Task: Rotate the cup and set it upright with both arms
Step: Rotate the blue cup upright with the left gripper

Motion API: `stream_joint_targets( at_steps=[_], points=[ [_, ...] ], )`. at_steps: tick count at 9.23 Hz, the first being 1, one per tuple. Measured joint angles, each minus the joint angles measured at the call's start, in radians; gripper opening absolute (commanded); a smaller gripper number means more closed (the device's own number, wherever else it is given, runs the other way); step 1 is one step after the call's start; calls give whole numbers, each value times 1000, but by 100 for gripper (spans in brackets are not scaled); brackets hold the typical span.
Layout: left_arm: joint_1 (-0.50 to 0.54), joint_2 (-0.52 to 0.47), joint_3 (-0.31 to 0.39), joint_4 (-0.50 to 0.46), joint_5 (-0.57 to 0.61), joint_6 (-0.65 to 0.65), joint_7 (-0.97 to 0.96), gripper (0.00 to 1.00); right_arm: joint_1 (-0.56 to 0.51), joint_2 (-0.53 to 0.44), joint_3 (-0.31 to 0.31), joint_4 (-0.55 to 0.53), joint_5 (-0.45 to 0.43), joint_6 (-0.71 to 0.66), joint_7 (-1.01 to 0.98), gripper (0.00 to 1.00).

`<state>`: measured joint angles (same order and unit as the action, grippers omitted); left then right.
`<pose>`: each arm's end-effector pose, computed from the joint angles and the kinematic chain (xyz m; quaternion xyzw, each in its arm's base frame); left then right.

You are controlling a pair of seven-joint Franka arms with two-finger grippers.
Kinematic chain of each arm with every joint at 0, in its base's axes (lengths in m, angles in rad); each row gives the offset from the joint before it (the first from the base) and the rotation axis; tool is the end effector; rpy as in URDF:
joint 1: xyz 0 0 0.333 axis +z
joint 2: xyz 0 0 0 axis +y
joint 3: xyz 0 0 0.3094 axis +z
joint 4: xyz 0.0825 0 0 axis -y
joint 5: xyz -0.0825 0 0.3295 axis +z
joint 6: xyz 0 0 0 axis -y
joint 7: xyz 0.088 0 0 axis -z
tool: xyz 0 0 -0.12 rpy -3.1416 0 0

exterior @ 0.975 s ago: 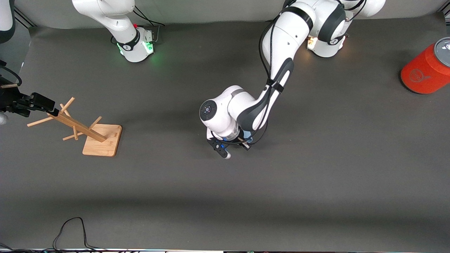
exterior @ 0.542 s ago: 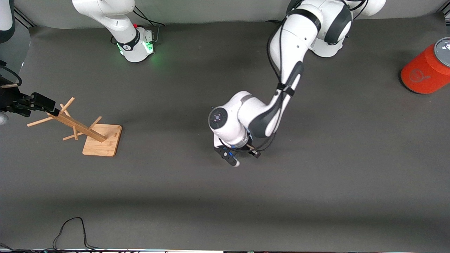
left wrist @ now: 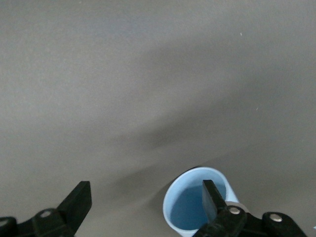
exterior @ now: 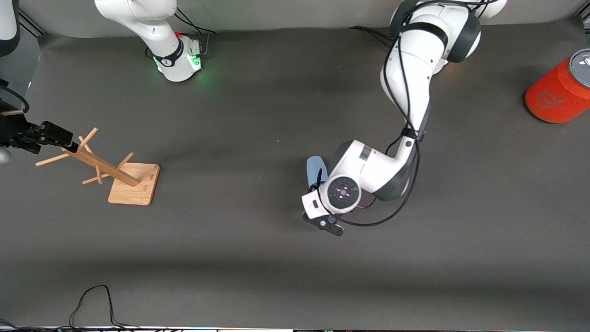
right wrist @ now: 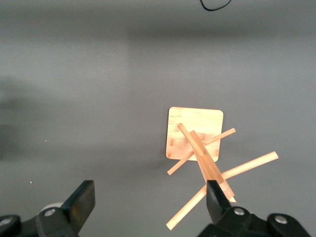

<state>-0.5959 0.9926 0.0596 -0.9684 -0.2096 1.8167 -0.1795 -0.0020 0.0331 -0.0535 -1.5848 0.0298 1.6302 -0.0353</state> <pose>0.5927 -0.3931 0.2542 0.9824 -0.1558 -0.0927 0.0439 0.5146 -0.0247 0.5876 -0.9998 0.0109 -0.0068 0.0137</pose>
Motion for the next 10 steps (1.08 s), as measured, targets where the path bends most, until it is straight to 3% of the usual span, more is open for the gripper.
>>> stream_joint_targets(
  at_steps=[2, 5, 10],
  points=[
    [-2, 0, 5, -2, -2, 16, -206, 100, 15, 5, 6, 0, 0, 0, 0, 100],
    [60, 9, 31, -41, 11, 42, -315, 100, 17, 9, 7, 0, 0, 0, 0, 100],
    [60, 11, 19, -94, 14, -66, -552, 100, 17, 17, 7, 0, 0, 0, 0, 100]
  ],
)
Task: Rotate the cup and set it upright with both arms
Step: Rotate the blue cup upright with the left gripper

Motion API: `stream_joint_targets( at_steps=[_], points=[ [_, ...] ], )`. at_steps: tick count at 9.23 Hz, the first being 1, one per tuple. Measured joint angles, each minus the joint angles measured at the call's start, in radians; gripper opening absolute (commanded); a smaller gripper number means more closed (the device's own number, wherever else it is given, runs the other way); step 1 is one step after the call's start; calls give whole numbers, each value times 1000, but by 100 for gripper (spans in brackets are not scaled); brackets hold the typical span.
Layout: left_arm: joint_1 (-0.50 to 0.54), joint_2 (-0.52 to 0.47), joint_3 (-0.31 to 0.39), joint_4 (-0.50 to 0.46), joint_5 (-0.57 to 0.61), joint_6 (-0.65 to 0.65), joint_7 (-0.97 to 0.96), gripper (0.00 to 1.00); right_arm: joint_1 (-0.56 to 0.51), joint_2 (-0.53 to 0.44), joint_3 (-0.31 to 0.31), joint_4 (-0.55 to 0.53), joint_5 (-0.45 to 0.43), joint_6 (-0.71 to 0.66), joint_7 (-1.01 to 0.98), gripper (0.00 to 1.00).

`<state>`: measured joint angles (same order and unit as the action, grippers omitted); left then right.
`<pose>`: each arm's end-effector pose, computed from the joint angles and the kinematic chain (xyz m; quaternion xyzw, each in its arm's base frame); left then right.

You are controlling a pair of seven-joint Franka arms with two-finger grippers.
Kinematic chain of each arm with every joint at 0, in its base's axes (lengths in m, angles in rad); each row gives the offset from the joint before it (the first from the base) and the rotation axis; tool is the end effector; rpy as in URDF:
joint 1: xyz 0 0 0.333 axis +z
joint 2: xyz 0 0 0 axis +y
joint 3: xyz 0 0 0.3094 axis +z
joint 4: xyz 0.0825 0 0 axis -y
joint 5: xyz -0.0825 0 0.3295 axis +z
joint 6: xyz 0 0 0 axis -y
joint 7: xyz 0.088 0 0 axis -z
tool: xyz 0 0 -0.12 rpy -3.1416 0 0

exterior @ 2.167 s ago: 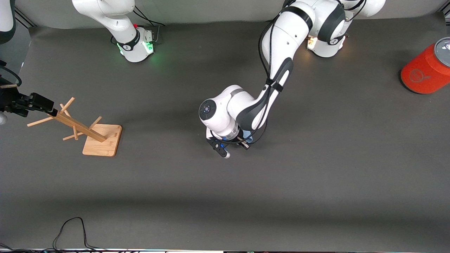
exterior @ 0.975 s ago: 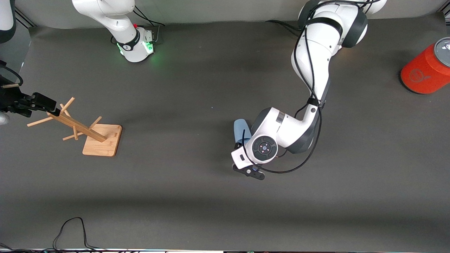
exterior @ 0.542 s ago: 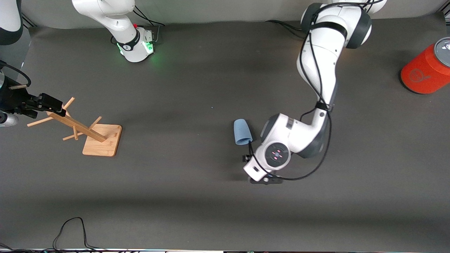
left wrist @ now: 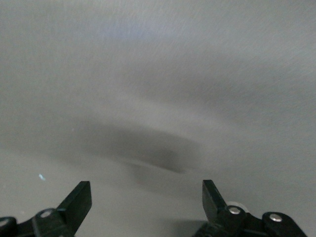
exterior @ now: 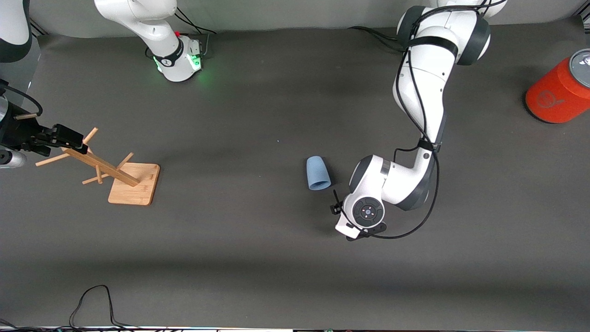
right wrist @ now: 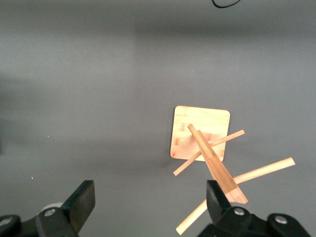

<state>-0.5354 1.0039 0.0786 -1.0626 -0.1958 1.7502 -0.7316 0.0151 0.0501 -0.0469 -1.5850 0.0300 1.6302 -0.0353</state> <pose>0.5951 -0.3329 0.2056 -0.9740 -0.1544 0.1610 0.0402 0.5193 -0.0125 0.5787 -0.9999 -0.0008 0.0020 0.0139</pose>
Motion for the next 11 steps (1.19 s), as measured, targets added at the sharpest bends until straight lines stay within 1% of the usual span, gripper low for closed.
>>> stream_joint_targets(
  at_steps=[1, 3, 5, 6, 7, 8, 9, 10, 11],
  points=[
    [-1, 0, -14, -2, -20, -27, -14, 100, 2, 2, 0, 0, 0, 0, 0, 100],
    [-7, 0, -61, -2, -49, -31, -50, 100, 3, 2, 0, 0, 0, 0, 0, 100],
    [-13, 0, -79, -2, -72, -32, -62, 100, 3, 2, 0, 0, 0, 0, 0, 100],
    [-13, 0, -86, -2, -76, -33, -62, 90, 3, 2, 0, 0, 0, 0, 0, 100],
    [-14, 0, -96, -2, -79, -34, -65, 66, 3, 3, 0, 0, 0, 0, 0, 100],
    [-16, 0, -106, -3, -80, -34, -69, 44, 3, 6, 0, 0, 0, 0, 0, 100],
    [-17, 0, -115, -5, -81, -34, -78, 30, 3, 8, 0, 0, 0, 0, 0, 100],
    [-18, 0, -124, -8, -82, -34, -85, 13, 3, 11, 0, 0, 0, 0, 0, 100],
    [-18, 0, -133, -14, -86, -34, -93, 0, 3, 14, 0, 0, 0, 0, 0, 100]
  ],
)
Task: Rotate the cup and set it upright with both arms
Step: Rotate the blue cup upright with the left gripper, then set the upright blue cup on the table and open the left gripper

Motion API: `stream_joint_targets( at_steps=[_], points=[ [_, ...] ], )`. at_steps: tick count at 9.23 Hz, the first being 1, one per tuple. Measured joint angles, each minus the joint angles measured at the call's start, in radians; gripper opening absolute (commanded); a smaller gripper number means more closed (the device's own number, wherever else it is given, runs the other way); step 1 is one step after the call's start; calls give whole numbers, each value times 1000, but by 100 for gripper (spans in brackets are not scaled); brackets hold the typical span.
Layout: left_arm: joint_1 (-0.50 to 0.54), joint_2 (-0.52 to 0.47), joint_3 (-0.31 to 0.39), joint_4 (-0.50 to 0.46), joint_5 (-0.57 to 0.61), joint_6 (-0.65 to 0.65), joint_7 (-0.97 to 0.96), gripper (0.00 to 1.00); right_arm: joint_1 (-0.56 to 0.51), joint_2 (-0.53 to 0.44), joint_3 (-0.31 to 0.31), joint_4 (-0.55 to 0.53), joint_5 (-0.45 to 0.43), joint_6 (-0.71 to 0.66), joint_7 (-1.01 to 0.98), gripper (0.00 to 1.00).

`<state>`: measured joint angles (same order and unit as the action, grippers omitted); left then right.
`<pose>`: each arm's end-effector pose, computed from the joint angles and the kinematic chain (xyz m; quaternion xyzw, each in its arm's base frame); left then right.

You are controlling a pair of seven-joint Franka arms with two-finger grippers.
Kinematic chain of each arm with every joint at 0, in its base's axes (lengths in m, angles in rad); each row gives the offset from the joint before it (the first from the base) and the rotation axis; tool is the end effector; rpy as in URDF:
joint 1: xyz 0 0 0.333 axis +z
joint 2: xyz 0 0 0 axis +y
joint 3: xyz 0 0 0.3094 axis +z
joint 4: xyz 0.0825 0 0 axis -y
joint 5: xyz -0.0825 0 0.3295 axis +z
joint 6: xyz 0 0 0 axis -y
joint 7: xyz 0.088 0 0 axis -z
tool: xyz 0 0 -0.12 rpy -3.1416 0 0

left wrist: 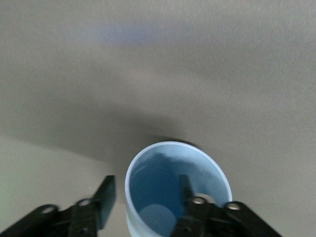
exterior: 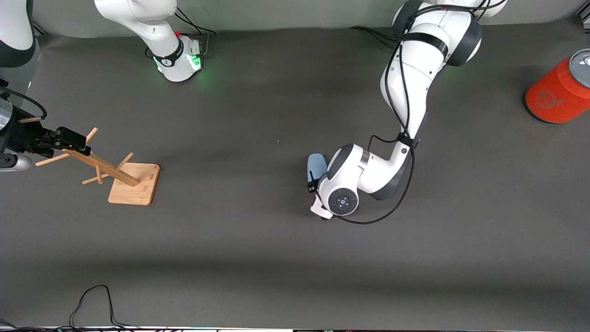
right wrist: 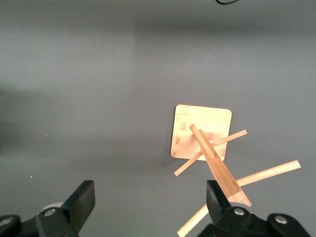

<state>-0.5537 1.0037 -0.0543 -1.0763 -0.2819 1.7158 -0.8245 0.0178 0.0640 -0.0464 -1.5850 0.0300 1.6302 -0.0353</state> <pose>0.5439 -0.4011 0.2031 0.9585 0.1576 -0.2377 0.0020 0.5227 -0.0108 0.5714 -0.9999 -0.0024 0.0089 0.0138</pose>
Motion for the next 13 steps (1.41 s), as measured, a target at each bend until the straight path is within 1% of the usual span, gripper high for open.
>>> stream_joint_targets(
  at_steps=[3, 6, 8, 9, 11, 12, 13],
  points=[
    [-1, -4, -19, -3, -11, -17, -25, 0, 0, 5, 0, 0, 0, 0, 0, 100],
    [-13, -10, -22, 1, -9, -24, -36, 0, 0, 6, 0, 0, 0, 0, 0, 100],
    [-15, -57, -21, 11, 27, -99, -51, 0, 0, 6, 0, 0, 0, 0, 0, 100],
    [-24, -99, -23, 13, 79, -120, -80, 0, 0, 6, 0, 0, 0, 0, 0, 100],
    [-93, -174, -24, 13, 233, -119, -187, 0, 0, 7, 0, 0, 0, 0, 0, 100],
    [-143, -192, -23, 12, 337, -62, -262, 0, 0, 6, 0, 0, 0, 2, 0, 100],
    [-158, -191, -21, 11, 403, 15, -294, 0, 0, 7, 0, 1, 0, 5, 0, 100]
  ],
)
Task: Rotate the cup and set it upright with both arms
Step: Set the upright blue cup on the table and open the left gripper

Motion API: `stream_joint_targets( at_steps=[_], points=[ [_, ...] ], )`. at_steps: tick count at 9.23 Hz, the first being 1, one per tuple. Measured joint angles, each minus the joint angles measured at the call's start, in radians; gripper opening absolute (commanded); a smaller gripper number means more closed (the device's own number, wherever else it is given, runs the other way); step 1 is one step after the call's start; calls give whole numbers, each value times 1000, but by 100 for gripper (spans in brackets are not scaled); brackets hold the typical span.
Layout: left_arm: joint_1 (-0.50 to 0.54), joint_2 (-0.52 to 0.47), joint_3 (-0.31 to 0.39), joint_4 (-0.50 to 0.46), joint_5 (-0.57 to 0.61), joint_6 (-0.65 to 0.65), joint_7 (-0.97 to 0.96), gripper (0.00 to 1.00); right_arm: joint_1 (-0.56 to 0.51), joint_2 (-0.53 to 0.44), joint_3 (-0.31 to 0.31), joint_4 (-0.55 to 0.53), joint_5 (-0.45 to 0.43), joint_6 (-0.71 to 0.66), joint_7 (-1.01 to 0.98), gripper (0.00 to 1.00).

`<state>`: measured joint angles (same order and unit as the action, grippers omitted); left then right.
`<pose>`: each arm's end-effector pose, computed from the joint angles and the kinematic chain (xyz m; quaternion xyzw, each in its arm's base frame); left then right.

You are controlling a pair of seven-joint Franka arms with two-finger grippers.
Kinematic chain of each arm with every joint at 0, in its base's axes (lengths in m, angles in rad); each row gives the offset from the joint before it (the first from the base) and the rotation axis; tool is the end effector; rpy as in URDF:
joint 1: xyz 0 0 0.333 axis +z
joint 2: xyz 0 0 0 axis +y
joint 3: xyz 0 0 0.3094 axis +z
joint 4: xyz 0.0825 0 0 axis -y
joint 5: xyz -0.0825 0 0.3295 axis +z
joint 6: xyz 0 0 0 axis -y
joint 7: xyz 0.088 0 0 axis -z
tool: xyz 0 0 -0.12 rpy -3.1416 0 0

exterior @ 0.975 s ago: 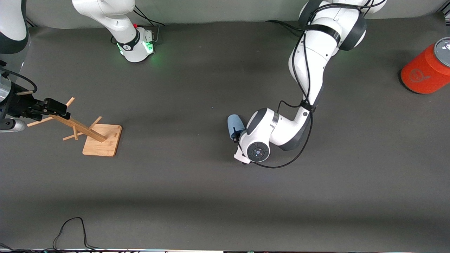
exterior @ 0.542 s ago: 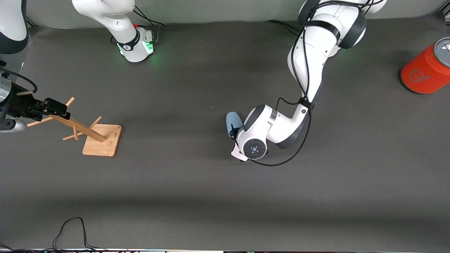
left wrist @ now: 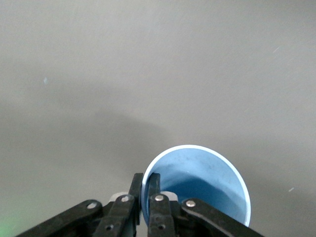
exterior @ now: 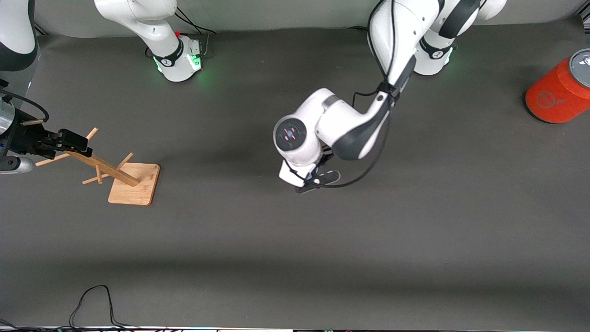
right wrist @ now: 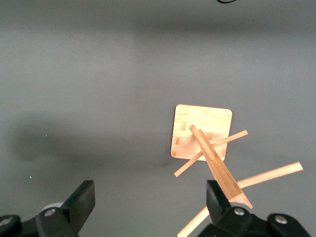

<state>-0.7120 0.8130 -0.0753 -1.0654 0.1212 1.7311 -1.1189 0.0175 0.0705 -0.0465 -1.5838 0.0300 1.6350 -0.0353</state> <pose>0.5072 -0.4682 0.3340 -0.9839 -0.1603 0.0170 0.0771 0.5249 -0.0110 0.5690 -0.9999 -0.0021 0.0092 0.0136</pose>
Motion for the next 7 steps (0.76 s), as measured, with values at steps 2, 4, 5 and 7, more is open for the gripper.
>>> stream_joint_targets(
  at_steps=[2, 4, 5, 7],
  points=[
    [-17, 3, 3, -9, 143, 115, -73, 0, 0, 0, 0, 1, 0, 13, 0, 100],
    [-37, 5, 4, -52, 277, 174, -158, 0, 0, 0, 0, 2, 0, 14, 0, 100],
    [-52, 6, 4, -78, 325, 195, -203, 0, 0, 0, 0, 2, 0, 14, 0, 100],
    [-85, 11, 4, -147, 439, 245, -319, 0, 0, 0, -1, 2, 0, 14, 0, 100]
  ],
)
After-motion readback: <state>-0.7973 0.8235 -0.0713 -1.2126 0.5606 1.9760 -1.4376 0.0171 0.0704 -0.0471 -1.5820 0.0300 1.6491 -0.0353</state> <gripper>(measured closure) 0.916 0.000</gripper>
